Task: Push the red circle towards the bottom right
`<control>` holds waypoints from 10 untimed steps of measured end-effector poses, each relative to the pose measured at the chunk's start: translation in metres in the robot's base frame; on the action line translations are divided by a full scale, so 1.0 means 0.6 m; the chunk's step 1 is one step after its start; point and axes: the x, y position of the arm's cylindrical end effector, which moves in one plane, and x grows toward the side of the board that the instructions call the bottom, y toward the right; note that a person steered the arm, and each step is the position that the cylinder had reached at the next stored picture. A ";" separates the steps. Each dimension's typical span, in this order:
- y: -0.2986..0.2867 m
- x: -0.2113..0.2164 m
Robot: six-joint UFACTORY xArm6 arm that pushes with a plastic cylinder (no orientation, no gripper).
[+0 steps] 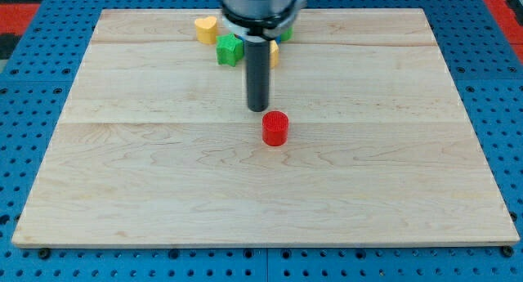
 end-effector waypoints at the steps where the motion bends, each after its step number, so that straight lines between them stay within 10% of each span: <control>1: -0.014 0.056; 3: 0.088 0.169; 6: -0.032 0.038; 10: 0.261 0.177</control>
